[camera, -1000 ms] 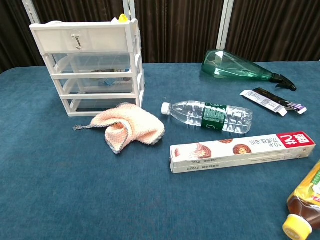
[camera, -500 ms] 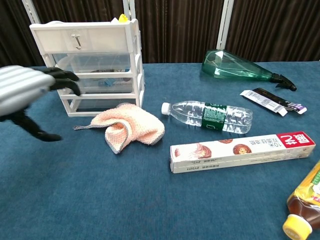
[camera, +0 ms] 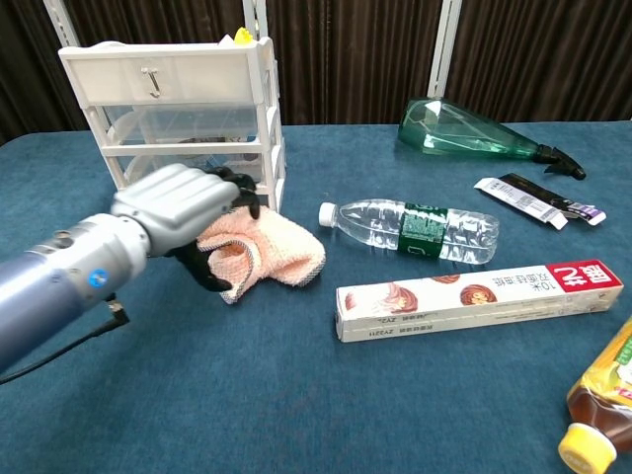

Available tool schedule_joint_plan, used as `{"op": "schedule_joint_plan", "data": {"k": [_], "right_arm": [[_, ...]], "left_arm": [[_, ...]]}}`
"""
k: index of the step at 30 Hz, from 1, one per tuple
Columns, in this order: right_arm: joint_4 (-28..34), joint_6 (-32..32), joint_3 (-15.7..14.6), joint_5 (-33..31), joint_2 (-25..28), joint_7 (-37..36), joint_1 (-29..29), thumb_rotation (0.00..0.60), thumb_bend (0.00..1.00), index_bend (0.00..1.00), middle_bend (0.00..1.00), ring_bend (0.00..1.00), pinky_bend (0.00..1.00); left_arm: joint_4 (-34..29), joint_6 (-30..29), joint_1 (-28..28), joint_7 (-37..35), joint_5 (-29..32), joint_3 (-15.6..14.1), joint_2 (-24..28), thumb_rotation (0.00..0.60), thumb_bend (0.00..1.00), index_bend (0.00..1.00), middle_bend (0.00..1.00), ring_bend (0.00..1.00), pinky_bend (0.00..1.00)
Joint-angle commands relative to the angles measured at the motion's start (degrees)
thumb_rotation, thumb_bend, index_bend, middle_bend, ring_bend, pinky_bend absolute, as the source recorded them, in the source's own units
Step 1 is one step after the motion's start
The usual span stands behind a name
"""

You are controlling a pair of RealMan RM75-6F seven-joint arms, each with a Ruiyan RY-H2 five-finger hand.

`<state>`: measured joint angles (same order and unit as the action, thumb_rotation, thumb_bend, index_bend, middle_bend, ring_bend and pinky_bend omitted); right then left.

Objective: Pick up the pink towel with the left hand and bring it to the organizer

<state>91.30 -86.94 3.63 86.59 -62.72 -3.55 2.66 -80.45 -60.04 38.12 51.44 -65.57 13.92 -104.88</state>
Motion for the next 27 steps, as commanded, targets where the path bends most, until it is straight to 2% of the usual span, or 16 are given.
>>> {"op": "schedule_joint_plan", "data": {"k": [1, 4, 6, 9, 14, 16, 20, 27], "right_arm": [[0.03, 0.18, 0.05, -0.28, 0.13, -0.33, -0.04, 0.600, 0.01, 0.06, 0.00, 0.00, 0.00], [0.13, 0.33, 0.09, -0.46, 0.28, -0.70, -0.05, 0.600, 0.01, 0.06, 0.00, 0.00, 0.00], [0.14, 0.28, 0.07, -0.39, 0.36, -0.90, -0.09, 0.600, 0.01, 0.06, 0.00, 0.00, 0.00], [0.12, 0.20, 0.05, -0.31, 0.41, -1.05, -0.14, 0.600, 0.01, 0.06, 0.00, 0.00, 0.00], [0.26, -0.11, 0.13, -0.26, 0.45, -1.23, -0.28, 0.600, 0.01, 0.06, 0.00, 0.00, 0.00], [0.22, -0.28, 0.20, -0.27, 0.42, -1.28, -0.34, 0.600, 0.01, 0.07, 0.00, 0.00, 0.00], [0.18, -0.41, 0.19, -0.23, 0.40, -1.19, -0.43, 0.600, 0.01, 0.07, 0.00, 0.00, 0.00], [0.17, -0.84, 0.26, -0.17, 0.25, -0.73, -0.64, 0.600, 0.01, 0.07, 0.00, 0.00, 0.00]], "left_arm": [[3.85, 0.69, 2.81, 1.05, 1.86, 1.02, -3.80, 0.536, 0.09, 0.25, 0.08, 0.06, 0.17], [6.48, 0.92, 4.32, 1.54, 2.37, 1.14, -5.91, 0.535, 0.09, 0.26, 0.09, 0.07, 0.19], [8.07, 0.94, 5.05, 1.78, 2.86, 1.08, -7.13, 0.557, 0.11, 0.29, 0.12, 0.11, 0.23], [9.91, 0.96, 5.72, 2.19, 2.83, 0.46, -8.06, 0.597, 0.16, 0.39, 0.23, 0.23, 0.31], [12.38, 1.12, 6.22, 2.75, 1.69, -2.15, -8.72, 0.600, 0.48, 0.79, 0.58, 0.51, 0.48], [12.50, 0.27, 6.18, 2.22, -0.15, -3.38, -8.42, 0.600, 0.57, 0.86, 0.65, 0.57, 0.52], [11.21, -0.98, 6.18, -0.40, -4.86, -5.66, -6.08, 0.600, 0.69, 0.90, 0.69, 0.60, 0.53], [5.06, -0.44, 9.78, -7.73, -19.31, -10.31, 6.33, 0.600, 0.70, 0.92, 0.70, 0.60, 0.53]]}}
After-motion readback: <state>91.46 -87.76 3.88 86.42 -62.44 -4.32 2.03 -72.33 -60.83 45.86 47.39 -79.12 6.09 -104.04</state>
